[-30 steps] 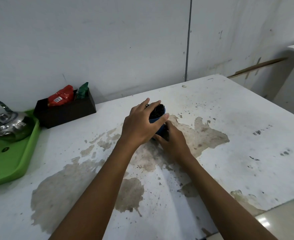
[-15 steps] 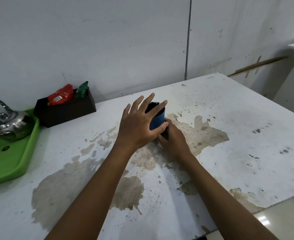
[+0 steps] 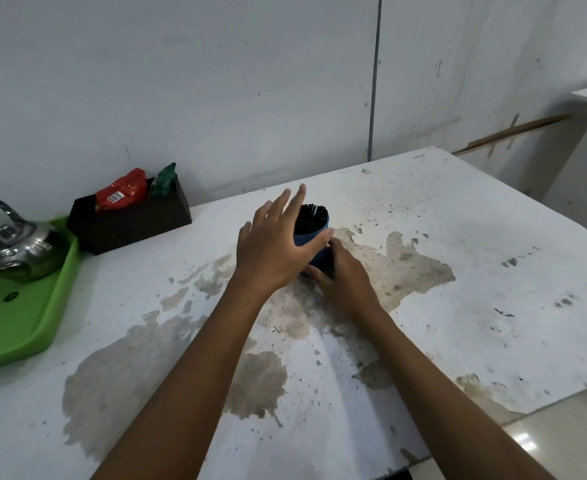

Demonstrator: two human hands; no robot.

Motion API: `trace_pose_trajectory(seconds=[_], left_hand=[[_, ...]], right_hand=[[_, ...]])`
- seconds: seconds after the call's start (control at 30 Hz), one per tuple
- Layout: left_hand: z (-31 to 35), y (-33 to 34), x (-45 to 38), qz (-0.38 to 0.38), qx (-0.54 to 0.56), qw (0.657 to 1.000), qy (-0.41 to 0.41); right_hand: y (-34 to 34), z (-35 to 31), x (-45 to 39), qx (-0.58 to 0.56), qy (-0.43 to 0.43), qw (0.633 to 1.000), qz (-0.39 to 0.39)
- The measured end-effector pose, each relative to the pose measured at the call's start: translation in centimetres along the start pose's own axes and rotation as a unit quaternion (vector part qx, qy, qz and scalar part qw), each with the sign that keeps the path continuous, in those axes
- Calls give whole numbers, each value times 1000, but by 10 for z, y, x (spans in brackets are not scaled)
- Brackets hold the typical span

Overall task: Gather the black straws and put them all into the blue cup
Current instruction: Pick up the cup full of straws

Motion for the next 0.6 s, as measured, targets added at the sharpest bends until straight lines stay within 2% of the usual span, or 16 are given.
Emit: trace_pose_trajectory(seconds=[0.1, 0.2, 0.27, 0.4, 0.6], left_hand=[[-13, 4, 9, 3, 118, 991, -55], [-20, 21, 15, -6, 254, 960, -116], [-20, 27, 16, 20, 303, 943, -138], [-20, 23, 20, 91, 321, 931, -148], [-60, -6, 36, 164, 307, 920, -183]], right_hand=[[0, 0, 2, -16, 3, 1000, -4], [-2, -3, 3, -33, -1, 999, -6], [-3, -5, 5, -30, -4, 1000, -5], [3, -9, 1, 20, -12, 999, -35], [36, -27, -7, 192, -56, 975, -97]])
Point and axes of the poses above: each hand's wrist, its own x-axis away from the middle knuckle, its own y-axis out of the palm, z = x × y, the point moved 6 cm from there along -x, towards the middle knuckle, and after that the axes turned 10 degrees about -z, right-handed, at the moved point
